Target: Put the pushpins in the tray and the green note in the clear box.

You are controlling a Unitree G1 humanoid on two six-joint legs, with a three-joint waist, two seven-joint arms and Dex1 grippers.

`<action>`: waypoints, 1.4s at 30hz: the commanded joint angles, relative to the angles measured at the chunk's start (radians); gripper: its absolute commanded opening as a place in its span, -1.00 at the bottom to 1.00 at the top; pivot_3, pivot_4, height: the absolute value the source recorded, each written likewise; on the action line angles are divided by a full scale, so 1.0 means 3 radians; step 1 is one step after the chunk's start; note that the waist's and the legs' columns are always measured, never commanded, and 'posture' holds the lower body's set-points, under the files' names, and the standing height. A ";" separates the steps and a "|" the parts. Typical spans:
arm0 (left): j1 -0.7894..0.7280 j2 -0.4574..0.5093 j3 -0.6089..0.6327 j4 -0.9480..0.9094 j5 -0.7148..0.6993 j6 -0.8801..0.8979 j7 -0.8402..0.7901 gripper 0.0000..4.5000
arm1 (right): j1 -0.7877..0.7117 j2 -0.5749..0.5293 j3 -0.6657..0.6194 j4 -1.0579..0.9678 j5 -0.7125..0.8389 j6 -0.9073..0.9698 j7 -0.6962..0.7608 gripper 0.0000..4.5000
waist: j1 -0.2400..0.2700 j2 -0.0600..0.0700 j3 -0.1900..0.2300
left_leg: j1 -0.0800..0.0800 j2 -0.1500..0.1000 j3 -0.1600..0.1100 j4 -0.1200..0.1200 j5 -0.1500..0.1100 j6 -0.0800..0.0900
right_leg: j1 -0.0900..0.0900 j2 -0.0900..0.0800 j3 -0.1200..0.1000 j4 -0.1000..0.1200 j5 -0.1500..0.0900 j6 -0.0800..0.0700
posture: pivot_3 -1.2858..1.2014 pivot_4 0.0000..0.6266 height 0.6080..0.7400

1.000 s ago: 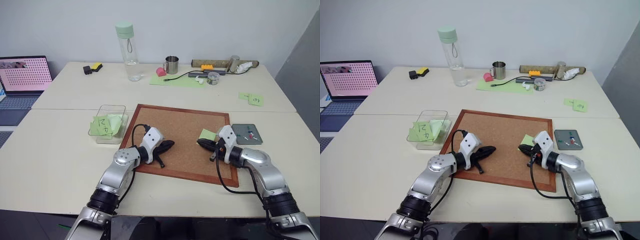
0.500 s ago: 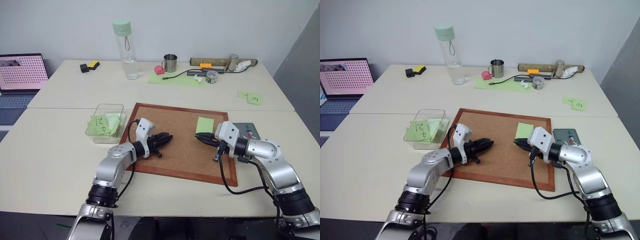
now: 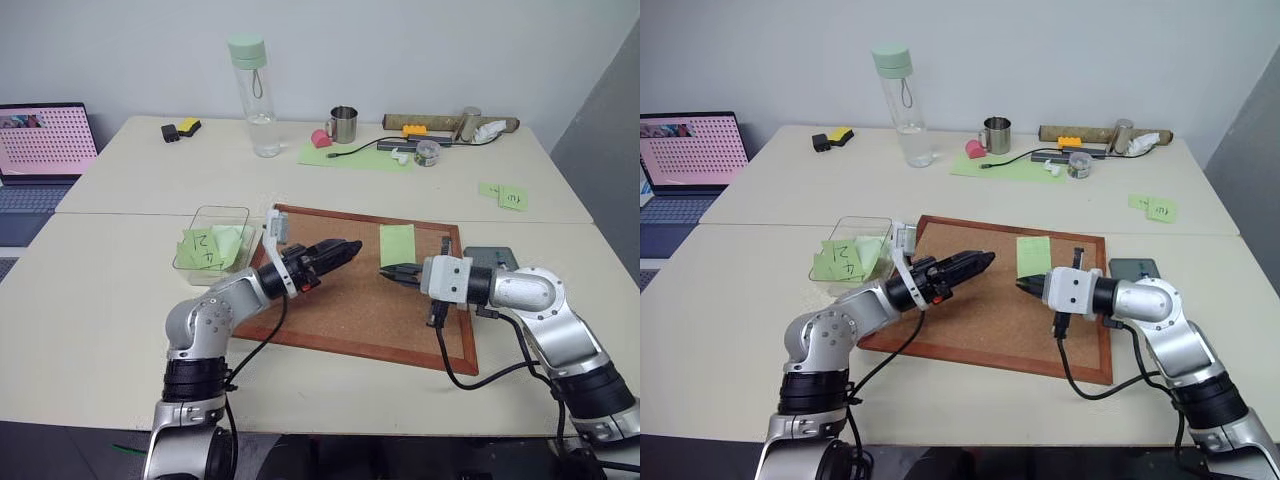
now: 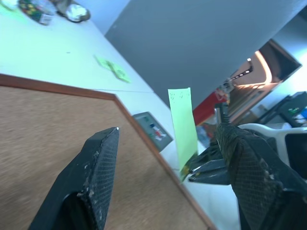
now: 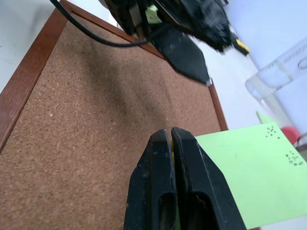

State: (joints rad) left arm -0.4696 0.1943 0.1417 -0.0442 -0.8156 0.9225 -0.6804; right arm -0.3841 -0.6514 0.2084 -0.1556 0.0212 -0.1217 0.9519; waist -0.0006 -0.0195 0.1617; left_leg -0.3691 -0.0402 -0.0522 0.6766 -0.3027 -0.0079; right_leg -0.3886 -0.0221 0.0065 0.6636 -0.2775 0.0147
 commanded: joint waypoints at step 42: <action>-0.0112 -0.0307 -0.0415 0.0413 0.0543 -0.0634 0.0210 -0.97 | 0.0018 0.0040 -0.0191 -0.0440 0.0334 -0.0009 -0.0049 -1.00 | 0.0008 0.0000 0.0000 | -0.0001 0.0000 0.0000 0.0000 0.0000 -0.0001 | 0.0000 0.0000 0.0000 -0.0001 0.0000 0.0000 | 0.03 -0.52 1.00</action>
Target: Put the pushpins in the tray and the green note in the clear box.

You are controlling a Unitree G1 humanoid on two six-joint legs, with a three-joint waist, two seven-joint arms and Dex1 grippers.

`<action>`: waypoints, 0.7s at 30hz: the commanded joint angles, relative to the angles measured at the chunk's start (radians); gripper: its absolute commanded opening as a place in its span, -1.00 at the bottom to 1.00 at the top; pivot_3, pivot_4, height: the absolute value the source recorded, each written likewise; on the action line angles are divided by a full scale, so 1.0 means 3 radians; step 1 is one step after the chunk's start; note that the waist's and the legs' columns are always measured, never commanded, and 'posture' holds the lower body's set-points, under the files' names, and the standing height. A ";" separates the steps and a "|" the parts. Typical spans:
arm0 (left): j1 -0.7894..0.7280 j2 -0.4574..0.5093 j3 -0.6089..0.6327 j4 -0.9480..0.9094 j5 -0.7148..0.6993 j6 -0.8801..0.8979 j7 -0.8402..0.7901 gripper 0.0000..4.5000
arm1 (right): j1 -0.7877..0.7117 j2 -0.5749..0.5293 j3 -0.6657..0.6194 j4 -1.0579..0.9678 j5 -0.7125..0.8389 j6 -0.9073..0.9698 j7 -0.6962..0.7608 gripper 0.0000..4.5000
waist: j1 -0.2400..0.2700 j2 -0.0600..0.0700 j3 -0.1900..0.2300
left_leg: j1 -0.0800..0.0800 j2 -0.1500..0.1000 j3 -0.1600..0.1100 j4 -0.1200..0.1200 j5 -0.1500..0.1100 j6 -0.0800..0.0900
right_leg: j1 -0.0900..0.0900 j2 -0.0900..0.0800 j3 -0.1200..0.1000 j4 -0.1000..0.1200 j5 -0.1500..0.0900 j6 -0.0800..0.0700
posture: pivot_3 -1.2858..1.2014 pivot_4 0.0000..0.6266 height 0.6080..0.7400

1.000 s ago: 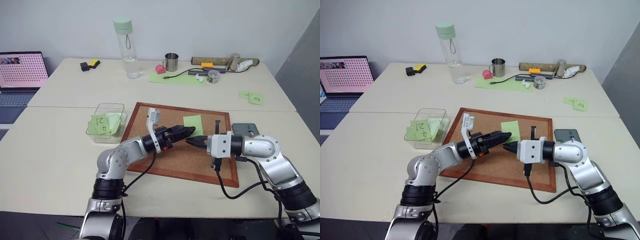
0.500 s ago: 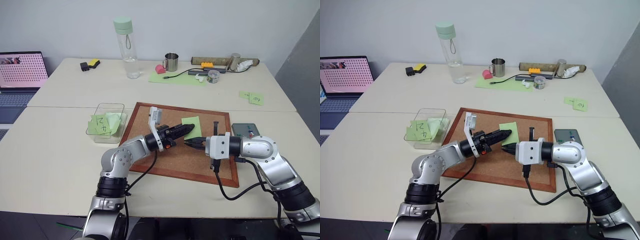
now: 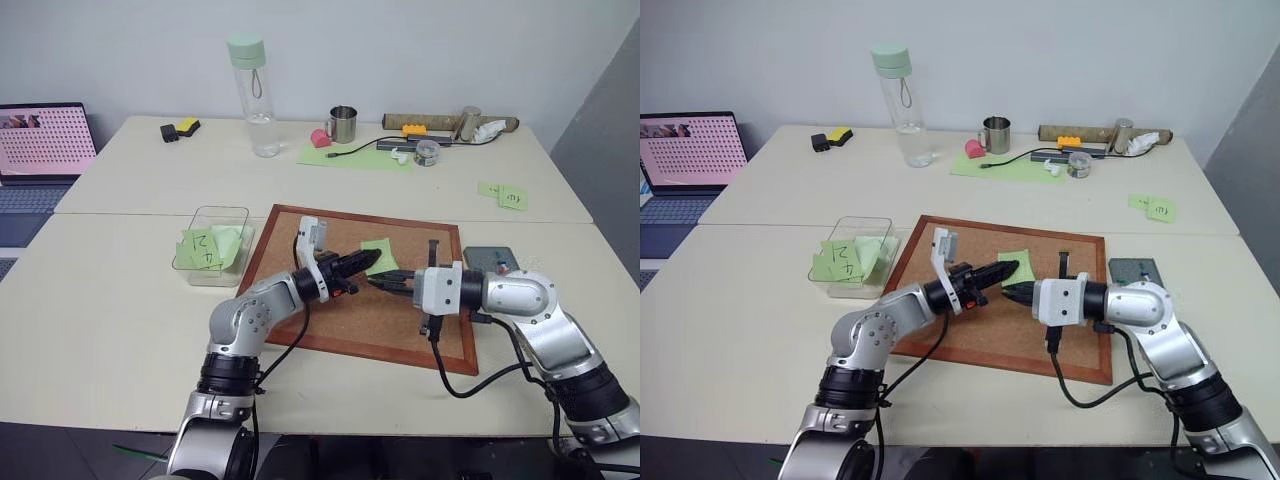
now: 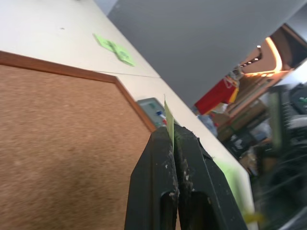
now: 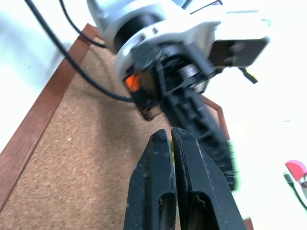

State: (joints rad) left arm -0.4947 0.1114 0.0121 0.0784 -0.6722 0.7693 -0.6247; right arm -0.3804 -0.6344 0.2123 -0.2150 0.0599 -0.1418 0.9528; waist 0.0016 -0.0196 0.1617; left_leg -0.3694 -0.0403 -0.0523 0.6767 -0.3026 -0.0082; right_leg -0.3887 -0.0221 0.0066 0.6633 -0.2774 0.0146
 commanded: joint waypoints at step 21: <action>0.0017 0.0000 0.0200 -0.0233 0.0001 -0.0159 0.0143 -0.97 | 0.0511 -0.0143 -0.1171 0.0185 0.0311 0.1674 -0.1079 -1.00 | 0.0034 0.0000 0.0000 | -0.0004 0.0000 0.0001 0.0000 0.0000 0.0001 | -0.0001 0.0000 0.0000 0.0001 0.0000 0.0000 | 0.03 -0.52 1.00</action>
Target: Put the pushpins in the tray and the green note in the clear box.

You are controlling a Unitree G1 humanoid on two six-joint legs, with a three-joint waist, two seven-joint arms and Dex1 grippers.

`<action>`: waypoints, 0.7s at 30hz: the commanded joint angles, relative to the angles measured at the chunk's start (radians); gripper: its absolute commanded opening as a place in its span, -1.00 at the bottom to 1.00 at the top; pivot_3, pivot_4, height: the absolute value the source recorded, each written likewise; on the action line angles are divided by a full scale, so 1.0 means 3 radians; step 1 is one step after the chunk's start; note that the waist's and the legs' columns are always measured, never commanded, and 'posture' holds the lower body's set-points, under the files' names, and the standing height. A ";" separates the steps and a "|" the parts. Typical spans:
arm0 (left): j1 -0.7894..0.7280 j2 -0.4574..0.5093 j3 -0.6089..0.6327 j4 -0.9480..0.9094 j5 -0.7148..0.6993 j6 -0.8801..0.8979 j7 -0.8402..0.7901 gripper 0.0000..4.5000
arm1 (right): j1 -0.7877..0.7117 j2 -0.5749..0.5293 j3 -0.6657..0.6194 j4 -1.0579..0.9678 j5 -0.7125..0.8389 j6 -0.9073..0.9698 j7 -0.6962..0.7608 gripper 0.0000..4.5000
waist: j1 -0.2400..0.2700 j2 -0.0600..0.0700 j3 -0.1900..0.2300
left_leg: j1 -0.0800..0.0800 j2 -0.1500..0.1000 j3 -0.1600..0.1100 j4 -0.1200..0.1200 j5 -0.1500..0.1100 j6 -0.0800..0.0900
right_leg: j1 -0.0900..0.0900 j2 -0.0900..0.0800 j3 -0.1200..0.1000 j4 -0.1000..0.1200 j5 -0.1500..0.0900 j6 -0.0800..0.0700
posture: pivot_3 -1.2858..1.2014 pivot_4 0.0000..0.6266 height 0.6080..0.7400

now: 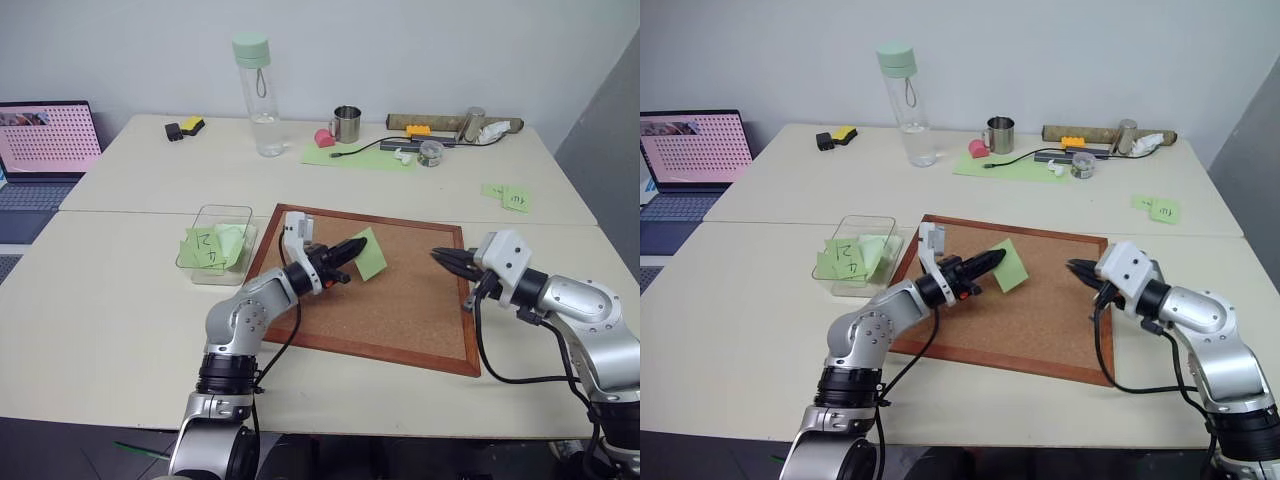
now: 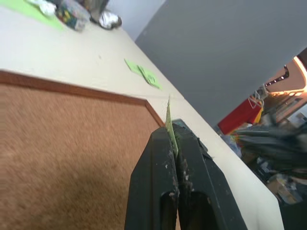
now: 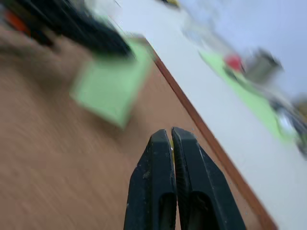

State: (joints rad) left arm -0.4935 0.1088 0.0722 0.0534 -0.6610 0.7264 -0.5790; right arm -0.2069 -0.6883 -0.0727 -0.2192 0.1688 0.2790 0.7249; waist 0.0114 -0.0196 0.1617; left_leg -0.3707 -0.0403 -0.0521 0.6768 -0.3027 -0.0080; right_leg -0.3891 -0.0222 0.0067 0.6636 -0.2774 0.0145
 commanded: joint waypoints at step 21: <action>0.0106 0.0084 -0.0011 -0.0479 -0.0035 -0.0017 0.0077 -1.00 | -0.0298 -0.0011 -0.0333 0.0817 -0.0023 0.0111 -0.0356 0.45 | -0.0015 0.0001 0.0000 | -0.0001 -0.0001 0.0003 0.0000 0.0000 0.0000 | 0.0000 0.0000 0.0001 0.0000 0.0000 0.0000 | 0.03 -0.52 1.00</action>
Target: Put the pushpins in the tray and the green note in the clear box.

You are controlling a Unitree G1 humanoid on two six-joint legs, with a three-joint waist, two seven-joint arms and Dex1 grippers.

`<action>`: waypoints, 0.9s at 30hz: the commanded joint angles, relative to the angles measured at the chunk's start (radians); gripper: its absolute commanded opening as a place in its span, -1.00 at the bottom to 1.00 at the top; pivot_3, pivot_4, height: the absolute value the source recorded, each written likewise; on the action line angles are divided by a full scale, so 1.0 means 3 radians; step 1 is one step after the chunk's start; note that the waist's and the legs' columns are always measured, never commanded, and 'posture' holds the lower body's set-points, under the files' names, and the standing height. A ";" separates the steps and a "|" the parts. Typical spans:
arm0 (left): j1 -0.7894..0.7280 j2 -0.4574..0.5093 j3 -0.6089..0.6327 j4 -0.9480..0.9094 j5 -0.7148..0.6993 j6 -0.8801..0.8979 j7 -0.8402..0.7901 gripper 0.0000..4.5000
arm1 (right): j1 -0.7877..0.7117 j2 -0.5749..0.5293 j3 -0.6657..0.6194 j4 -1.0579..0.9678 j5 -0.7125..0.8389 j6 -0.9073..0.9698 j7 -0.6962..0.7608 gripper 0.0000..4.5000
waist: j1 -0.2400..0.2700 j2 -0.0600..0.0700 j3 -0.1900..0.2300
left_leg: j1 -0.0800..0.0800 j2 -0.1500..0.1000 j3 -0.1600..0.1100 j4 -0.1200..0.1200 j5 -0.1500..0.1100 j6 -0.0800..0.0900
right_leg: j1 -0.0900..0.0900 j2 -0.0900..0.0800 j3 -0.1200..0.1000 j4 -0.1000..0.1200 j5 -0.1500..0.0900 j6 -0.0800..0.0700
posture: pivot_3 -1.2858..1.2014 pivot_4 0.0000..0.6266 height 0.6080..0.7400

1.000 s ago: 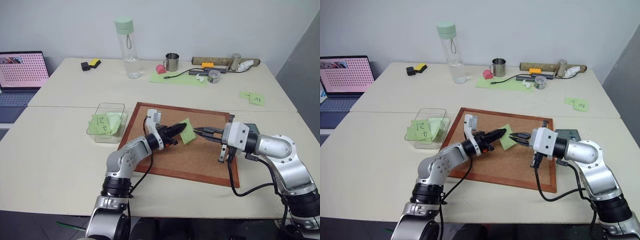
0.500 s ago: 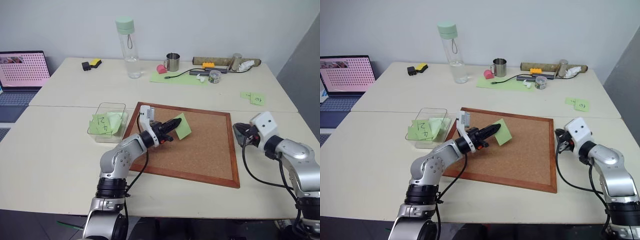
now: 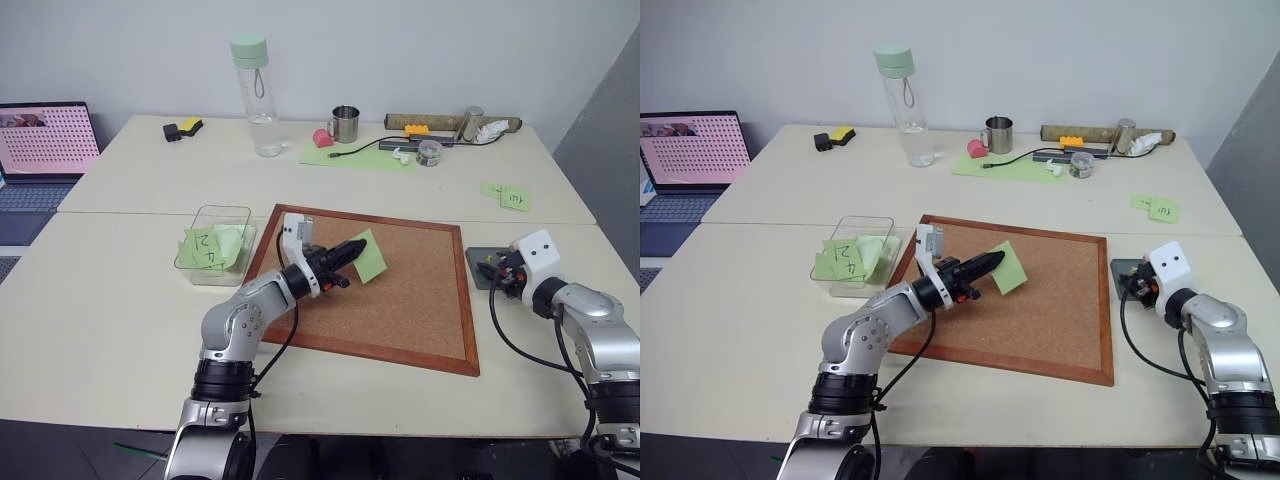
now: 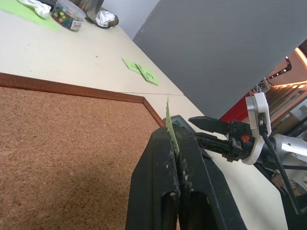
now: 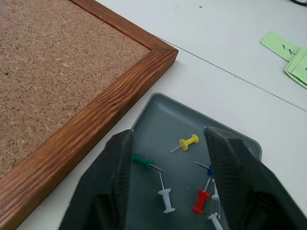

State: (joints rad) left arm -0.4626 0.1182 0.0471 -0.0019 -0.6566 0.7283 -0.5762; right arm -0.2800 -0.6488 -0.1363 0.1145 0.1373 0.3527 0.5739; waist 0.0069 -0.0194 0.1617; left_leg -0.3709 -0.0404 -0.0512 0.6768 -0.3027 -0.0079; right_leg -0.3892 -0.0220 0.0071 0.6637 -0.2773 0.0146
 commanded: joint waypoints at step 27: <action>0.0318 0.1143 0.0952 -0.0454 0.1070 -0.0756 0.1260 -1.00 | -0.0991 -0.0479 0.0300 -0.1633 0.1774 0.1014 0.1562 0.53 | 0.0066 0.0000 0.0004 | -0.0014 0.0000 -0.0013 0.0001 -0.0007 0.0012 | -0.0007 -0.0003 -0.0011 -0.0009 0.0001 -0.0002 | 0.03 -0.52 1.00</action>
State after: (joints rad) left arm -0.3453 0.4551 0.3449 -0.1315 -0.3487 0.5328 -0.1881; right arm -0.5654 -0.7872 -0.0319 -0.3503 0.6580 0.6612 1.0444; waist 0.0266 -0.0193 0.1629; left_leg -0.3764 -0.0403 -0.0551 0.6773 -0.3048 -0.0043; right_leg -0.3928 -0.0233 0.0037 0.6612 -0.2770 0.0141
